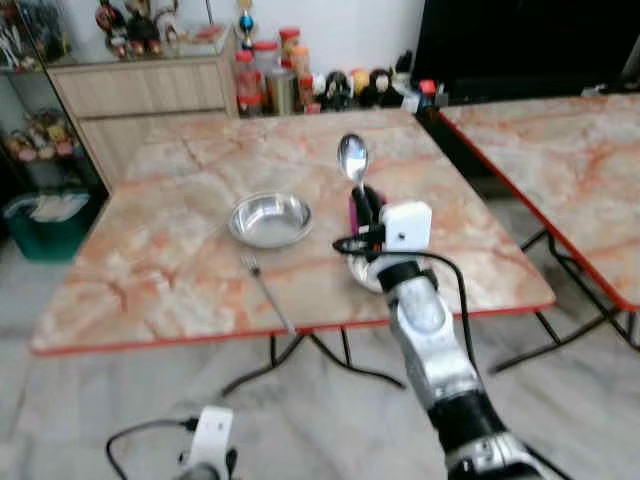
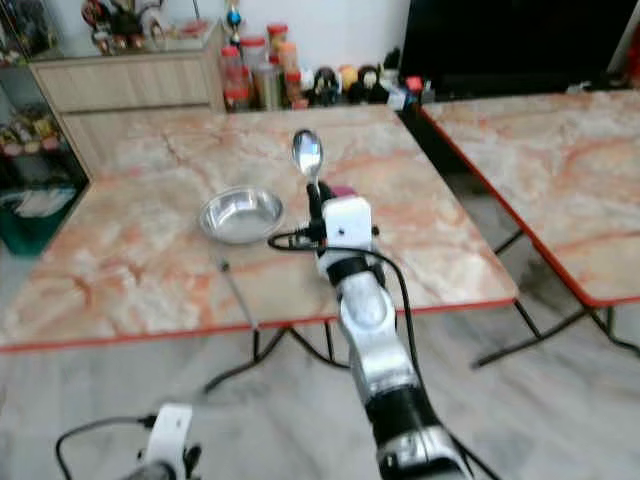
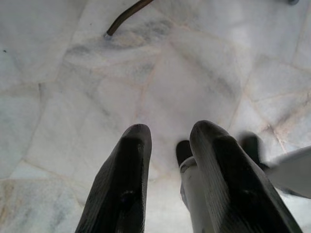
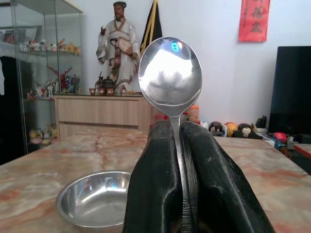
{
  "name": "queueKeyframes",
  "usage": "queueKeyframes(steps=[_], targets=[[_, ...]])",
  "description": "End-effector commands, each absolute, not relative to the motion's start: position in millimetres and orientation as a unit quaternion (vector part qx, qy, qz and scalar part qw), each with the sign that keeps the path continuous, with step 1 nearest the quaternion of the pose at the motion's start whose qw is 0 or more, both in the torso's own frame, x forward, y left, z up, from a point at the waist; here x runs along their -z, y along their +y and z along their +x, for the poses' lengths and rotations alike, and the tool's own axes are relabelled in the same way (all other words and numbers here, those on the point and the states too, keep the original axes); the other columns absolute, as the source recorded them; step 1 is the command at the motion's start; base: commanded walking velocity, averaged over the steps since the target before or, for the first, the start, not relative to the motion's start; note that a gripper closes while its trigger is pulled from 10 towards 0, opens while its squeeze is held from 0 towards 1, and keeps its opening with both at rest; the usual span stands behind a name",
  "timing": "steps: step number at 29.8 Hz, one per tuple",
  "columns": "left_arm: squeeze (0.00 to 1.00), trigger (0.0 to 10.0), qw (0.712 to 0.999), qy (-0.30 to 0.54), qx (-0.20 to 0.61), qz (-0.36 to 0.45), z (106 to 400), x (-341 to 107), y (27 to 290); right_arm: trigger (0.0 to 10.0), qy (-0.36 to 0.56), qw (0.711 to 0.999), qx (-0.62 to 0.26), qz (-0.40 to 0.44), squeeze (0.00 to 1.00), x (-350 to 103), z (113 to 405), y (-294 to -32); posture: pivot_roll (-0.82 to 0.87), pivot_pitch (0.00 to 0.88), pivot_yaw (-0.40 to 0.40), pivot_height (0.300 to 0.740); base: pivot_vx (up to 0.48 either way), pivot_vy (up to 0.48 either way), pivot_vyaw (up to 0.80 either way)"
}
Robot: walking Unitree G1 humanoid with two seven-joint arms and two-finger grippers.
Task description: Setting the table
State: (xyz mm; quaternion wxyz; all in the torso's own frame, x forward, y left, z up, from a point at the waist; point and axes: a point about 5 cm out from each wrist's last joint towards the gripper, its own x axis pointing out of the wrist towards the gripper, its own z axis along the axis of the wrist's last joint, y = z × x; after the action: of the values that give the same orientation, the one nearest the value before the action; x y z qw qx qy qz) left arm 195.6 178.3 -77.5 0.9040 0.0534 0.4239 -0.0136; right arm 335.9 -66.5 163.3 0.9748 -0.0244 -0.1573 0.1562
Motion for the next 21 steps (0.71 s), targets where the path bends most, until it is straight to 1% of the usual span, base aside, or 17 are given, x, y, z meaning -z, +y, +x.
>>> queueKeyframes(steps=[1,4,6,8,10,21], targets=[[0.00,10.0,0.905,0.422,0.012,0.053,198.1,76.4,177.7,10.0,-0.164,0.975,-0.145,-0.036,0.00,-169.9,340.0,-71.4,-0.07,0.000,0.024,0.740,0.270,-0.382,0.00],[0.00,10.0,0.905,0.423,0.013,0.052,197.7,76.6,177.0,10.0,-0.152,0.978,-0.135,-0.050,0.00,-167.2,341.6,-73.8,-0.08,0.000,0.023,0.740,0.299,-0.370,0.44],[0.00,10.0,0.904,0.423,0.013,0.052,197.3,76.9,176.4,10.0,-0.140,0.982,-0.121,-0.043,0.00,-164.3,343.5,-76.8,-0.08,0.000,0.025,0.740,0.322,-0.352,0.45],[0.00,10.0,0.905,0.423,0.015,0.052,197.4,76.8,176.1,10.0,-0.125,0.986,-0.110,-0.026,0.00,-161.6,345.2,-79.6,-0.07,0.000,0.023,0.740,0.324,-0.351,0.00],[0.00,10.0,0.905,0.422,0.014,0.051,197.7,76.7,175.8,10.0,-0.128,0.985,-0.117,-0.019,0.00,-162.2,344.6,-78.6,-0.07,0.000,0.021,0.740,0.326,-0.349,0.00],[0.00,10.0,0.907,0.419,0.008,0.047,199.0,76.0,175.0,10.0,-0.132,0.984,-0.117,-0.031,0.00,-167.9,347.6,-77.1,-0.07,0.000,0.012,0.740,0.326,-0.349,0.00]])
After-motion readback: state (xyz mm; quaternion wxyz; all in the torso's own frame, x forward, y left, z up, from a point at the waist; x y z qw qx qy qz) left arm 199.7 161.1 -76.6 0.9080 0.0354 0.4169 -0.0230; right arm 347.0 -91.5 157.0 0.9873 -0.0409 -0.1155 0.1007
